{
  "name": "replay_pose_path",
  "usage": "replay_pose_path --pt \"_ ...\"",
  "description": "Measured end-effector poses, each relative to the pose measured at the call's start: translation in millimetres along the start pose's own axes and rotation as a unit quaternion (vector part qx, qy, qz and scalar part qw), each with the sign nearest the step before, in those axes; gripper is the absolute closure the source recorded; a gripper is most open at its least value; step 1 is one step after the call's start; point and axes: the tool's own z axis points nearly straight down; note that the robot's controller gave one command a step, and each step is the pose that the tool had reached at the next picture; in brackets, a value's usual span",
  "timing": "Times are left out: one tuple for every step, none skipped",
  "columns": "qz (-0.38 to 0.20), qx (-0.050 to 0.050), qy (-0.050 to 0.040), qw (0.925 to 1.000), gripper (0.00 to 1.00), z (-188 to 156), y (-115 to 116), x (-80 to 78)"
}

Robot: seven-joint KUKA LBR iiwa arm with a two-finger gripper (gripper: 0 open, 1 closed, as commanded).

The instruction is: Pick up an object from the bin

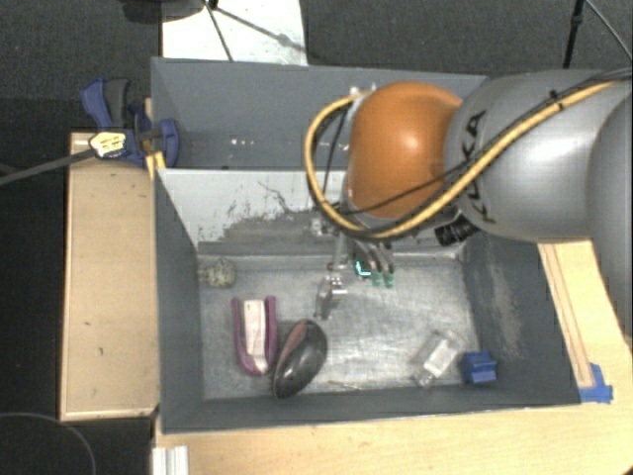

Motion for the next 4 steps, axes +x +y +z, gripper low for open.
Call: replay_pose_path --pt "-0.302 -0.001 -0.0058 0.9532 0.0 111.2 51.1 61.4" --pt "-0.21 0.001 -0.0023 0.9776 0.0 82.1 29.9 80.6" --pt "-0.374 0.0 -0.0041 0.9276 0.0 82.2 109.5 62.5" --pt "-0.651 0.003 -0.0015 0.759 0.0 111.8 121.3 -13.3"
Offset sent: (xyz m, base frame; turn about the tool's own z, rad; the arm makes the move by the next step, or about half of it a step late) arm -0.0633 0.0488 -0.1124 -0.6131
